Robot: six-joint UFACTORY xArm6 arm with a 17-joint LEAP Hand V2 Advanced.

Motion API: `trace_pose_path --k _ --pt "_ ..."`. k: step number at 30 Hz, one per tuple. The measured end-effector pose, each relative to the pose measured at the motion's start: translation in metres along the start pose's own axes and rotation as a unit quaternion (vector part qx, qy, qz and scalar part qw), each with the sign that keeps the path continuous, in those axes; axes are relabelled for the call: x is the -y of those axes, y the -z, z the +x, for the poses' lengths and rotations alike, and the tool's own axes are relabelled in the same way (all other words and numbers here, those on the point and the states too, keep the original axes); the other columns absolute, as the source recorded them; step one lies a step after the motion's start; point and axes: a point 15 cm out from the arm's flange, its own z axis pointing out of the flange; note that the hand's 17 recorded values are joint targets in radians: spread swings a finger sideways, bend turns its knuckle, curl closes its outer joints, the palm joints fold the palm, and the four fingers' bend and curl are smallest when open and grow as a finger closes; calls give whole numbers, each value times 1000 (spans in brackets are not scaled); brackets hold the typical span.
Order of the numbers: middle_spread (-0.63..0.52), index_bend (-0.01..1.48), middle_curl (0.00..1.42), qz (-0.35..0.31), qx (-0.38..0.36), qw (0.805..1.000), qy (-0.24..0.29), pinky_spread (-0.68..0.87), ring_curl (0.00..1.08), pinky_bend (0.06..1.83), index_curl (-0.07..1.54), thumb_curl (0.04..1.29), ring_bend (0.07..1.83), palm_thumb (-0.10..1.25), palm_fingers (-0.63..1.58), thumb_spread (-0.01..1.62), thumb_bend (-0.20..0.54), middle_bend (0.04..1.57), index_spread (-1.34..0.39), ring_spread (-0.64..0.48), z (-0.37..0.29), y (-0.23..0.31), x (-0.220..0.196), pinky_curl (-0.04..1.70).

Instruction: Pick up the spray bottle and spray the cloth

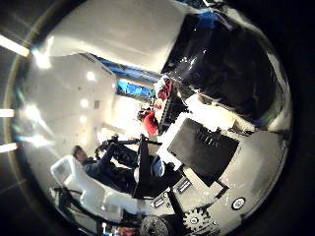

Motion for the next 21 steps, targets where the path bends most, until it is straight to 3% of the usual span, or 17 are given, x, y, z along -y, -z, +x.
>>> trace_pose_path --k 10,14,16,17,18,21 --pt "-76 1150 648 -17 -3 1000 -9 -205 699 972 746 781 1356 864 1163 967 -20 1337 -179 -181 31 -21 -12 1314" --pt "-78 930 603 -21 -6 1000 0 -261 638 919 691 698 1290 831 1103 987 -34 1258 -218 -171 34 -19 -14 1167" --pt "-115 605 554 -29 -4 1000 5 -360 608 957 638 638 1262 793 753 984 -33 1069 -296 -193 33 -21 -17 1069" --pt "-125 533 538 -39 -3 999 9 -392 597 961 617 618 1242 784 648 991 -32 1008 -333 -204 32 -21 -21 1041" --pt "-136 486 490 -49 -3 999 18 -376 560 896 586 586 1130 769 283 1008 -35 855 -379 -211 30 -21 -25 1016" --pt "-105 443 417 -86 -4 996 36 -181 450 685 513 523 877 723 -57 1012 -40 684 -417 -170 30 -21 -41 928"
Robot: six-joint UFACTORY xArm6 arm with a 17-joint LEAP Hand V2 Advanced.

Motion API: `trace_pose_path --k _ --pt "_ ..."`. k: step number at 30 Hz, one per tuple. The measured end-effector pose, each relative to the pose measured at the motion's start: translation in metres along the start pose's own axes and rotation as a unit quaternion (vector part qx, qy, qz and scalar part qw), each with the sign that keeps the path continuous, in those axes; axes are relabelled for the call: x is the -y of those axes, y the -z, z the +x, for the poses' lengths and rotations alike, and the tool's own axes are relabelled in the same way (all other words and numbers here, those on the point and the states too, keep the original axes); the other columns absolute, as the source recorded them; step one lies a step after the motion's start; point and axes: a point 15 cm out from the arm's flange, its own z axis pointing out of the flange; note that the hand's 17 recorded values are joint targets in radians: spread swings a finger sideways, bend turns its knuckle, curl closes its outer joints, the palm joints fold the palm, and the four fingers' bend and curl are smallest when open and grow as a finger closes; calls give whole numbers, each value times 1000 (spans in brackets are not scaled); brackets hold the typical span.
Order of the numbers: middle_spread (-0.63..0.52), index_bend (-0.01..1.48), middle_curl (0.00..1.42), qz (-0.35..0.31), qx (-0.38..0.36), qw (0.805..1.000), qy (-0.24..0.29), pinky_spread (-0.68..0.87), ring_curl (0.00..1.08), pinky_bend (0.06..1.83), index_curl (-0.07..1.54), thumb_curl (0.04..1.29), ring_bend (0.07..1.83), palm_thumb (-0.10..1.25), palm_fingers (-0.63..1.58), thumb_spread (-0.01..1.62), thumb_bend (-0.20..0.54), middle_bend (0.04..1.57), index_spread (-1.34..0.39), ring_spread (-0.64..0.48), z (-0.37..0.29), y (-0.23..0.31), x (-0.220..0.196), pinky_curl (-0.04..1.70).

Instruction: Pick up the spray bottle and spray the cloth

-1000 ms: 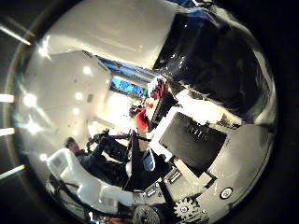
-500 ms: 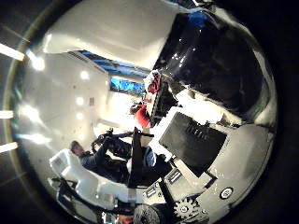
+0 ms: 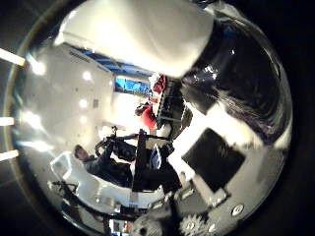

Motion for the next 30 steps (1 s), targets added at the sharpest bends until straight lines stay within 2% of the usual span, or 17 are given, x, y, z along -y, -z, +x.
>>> trace_pose_path --k 1,4,6,13,23,30 --pt "-85 383 375 -11 -2 1000 4 -34 382 601 463 486 754 696 -93 1006 -40 580 -423 -130 0 0 -4 854" --pt "-49 266 330 -21 -5 1000 15 151 313 499 409 433 590 645 -130 996 -42 436 -419 -64 -2 6 -7 743" --pt "-22 167 299 -28 -3 999 20 278 269 421 364 388 468 602 -68 979 -36 309 -422 -23 -5 7 -10 634" --pt "-3 143 295 -23 -6 1000 14 346 246 393 291 340 383 574 -21 969 -29 208 -418 6 9 36 -14 514" --pt "11 157 309 10 -61 998 -16 348 250 400 266 315 350 572 18 966 -28 191 -403 15 71 145 -39 422" --pt "8 169 311 29 -70 997 -26 344 253 388 274 308 335 564 56 972 -28 191 -400 20 78 197 -69 376"
